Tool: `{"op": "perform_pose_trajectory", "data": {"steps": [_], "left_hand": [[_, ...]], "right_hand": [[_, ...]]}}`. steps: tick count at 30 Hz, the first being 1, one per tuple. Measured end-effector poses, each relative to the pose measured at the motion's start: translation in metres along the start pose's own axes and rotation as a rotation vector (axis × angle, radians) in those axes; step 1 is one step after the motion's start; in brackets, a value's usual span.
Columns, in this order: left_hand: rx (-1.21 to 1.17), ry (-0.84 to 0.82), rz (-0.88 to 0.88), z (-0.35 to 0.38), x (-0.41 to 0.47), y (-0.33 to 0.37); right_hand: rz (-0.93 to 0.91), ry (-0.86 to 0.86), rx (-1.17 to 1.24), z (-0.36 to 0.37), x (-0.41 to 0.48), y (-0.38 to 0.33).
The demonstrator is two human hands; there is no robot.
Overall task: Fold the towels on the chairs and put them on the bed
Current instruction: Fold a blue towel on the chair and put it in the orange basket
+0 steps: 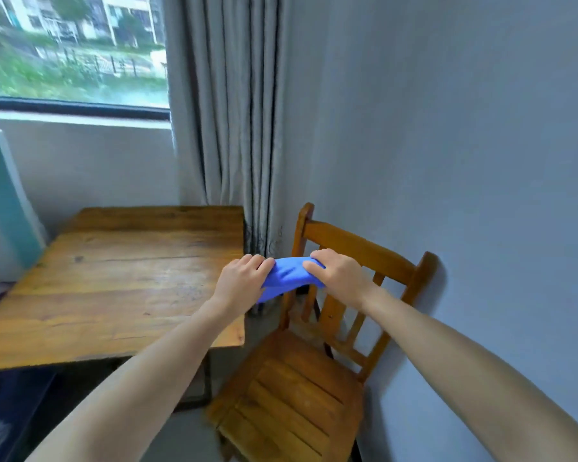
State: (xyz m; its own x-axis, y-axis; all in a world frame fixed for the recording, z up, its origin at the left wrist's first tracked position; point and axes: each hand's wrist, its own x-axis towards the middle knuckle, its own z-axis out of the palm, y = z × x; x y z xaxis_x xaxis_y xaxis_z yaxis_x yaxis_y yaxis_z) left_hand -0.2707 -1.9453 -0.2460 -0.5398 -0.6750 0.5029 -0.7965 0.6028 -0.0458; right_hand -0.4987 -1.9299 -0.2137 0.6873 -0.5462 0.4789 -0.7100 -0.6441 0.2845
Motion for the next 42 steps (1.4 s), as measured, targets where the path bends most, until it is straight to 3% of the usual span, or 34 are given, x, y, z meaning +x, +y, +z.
{"op": "perform_pose_trajectory", "data": {"steps": [6,10,18,30,36,42], "left_hand": [[0.122,0.216,0.012,-0.067,0.024,-0.012],[0.185,0.379,0.010,-0.096,0.015,-0.025],[0.356,0.372,-0.221,-0.147,-0.085,-0.052],[0.749,0.186,-0.780,-0.306,-0.330,-0.036],[0.874,0.106,-1.056,-0.383,-0.460,0.039],[0.956,-0.022,-1.202,-0.427,-0.548,0.096]], "right_hand": [[0.004,0.218,-0.074,-0.050,0.044,0.012],[0.005,0.255,-0.016,-0.066,0.069,0.005],[-0.192,0.336,0.171,-0.046,0.136,-0.073],[-0.738,0.525,0.467,-0.079,0.250,-0.329],[-1.005,0.598,0.605,-0.130,0.238,-0.490],[-1.118,0.605,0.722,-0.159,0.202,-0.602]]}}
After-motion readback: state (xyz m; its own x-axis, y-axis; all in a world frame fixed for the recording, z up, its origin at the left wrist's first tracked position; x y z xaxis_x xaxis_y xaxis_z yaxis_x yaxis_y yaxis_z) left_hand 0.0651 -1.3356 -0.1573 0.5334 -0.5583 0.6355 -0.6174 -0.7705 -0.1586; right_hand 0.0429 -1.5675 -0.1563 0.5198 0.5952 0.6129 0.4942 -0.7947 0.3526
